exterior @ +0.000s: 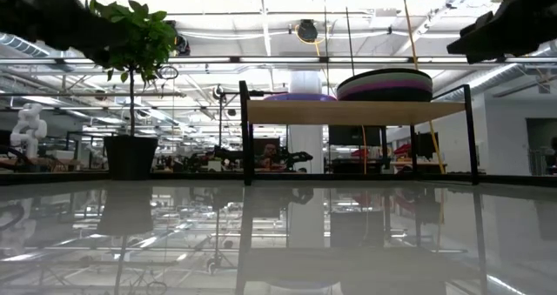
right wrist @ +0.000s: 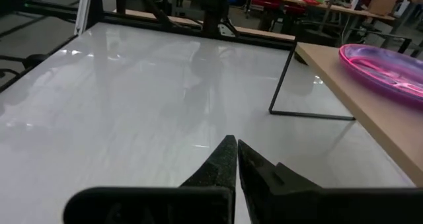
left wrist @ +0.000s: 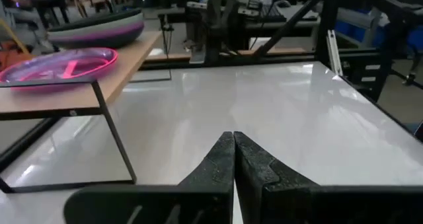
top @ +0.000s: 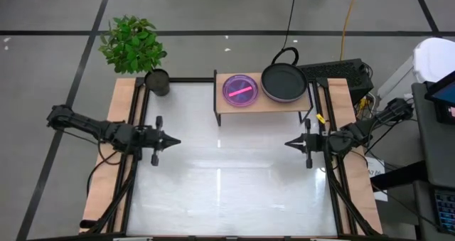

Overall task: Place and stack plates onto a shelf
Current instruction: Return to Home Position

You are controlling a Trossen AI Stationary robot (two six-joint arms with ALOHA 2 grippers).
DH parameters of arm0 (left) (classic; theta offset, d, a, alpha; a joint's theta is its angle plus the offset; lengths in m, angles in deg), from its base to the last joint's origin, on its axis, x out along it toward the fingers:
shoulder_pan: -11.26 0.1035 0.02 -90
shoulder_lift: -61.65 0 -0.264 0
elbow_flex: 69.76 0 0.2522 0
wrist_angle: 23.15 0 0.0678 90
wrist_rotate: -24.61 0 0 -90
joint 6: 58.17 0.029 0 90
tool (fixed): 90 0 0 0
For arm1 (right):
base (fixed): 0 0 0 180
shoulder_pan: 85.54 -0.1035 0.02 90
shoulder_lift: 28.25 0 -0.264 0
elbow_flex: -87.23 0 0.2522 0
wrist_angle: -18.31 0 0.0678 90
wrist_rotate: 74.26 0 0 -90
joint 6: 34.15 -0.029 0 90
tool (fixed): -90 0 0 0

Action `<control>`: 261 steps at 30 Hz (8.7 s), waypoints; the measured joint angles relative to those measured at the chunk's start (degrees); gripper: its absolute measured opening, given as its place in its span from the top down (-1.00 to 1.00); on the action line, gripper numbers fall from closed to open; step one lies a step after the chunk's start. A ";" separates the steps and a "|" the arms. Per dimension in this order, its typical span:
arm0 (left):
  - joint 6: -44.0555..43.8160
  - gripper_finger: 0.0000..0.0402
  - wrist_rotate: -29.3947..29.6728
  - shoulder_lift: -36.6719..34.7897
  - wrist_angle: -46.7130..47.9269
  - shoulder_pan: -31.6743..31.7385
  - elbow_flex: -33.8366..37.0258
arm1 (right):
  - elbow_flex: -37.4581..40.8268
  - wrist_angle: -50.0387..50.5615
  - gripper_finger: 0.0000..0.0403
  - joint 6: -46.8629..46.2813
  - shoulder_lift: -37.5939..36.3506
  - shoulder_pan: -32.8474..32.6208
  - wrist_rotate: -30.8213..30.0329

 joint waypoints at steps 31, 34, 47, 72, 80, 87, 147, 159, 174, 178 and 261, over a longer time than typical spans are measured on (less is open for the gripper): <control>3.35 1.00 -2.45 -12.07 -10.44 2.14 12.92 | 15.03 -11.58 1.00 7.67 -19.32 0.07 -0.31; 2.89 1.00 -3.70 -12.07 -11.40 2.12 12.92 | 18.01 -16.92 1.00 9.89 -19.28 0.06 -0.04; 1.18 1.00 -5.81 -11.91 -12.13 1.88 12.92 | 18.21 -16.80 1.00 9.39 -19.35 0.07 1.63; 7.45 1.00 -5.83 -11.83 -16.26 4.34 12.92 | 18.34 -16.80 1.00 11.51 -21.97 0.07 4.65; 3.24 1.00 -13.20 -11.82 -17.26 8.46 12.87 | 18.34 -16.80 1.00 11.36 -21.97 0.35 4.67; 1.19 1.00 -15.08 -11.64 -16.05 8.54 12.87 | 18.36 -16.60 1.00 10.65 -21.97 0.46 7.60; 1.46 1.00 -8.01 -20.96 -7.39 8.07 12.87 | 18.37 -14.87 1.00 11.65 -21.94 15.38 23.99; 1.40 1.00 -8.06 -20.95 -5.59 8.07 12.87 | 18.37 -14.26 1.00 12.28 -21.93 20.04 25.70; 1.29 0.99 -8.07 -20.96 -5.33 8.07 12.87 | 18.38 -12.96 1.00 13.28 -21.93 25.75 30.22; 1.49 0.99 -8.08 -20.96 -5.35 8.07 12.87 | 18.38 -12.87 1.00 13.27 -21.93 27.31 30.22; 2.76 0.99 -11.69 -20.67 -3.15 11.39 12.85 | 18.38 -13.37 1.00 12.84 -21.95 29.83 28.47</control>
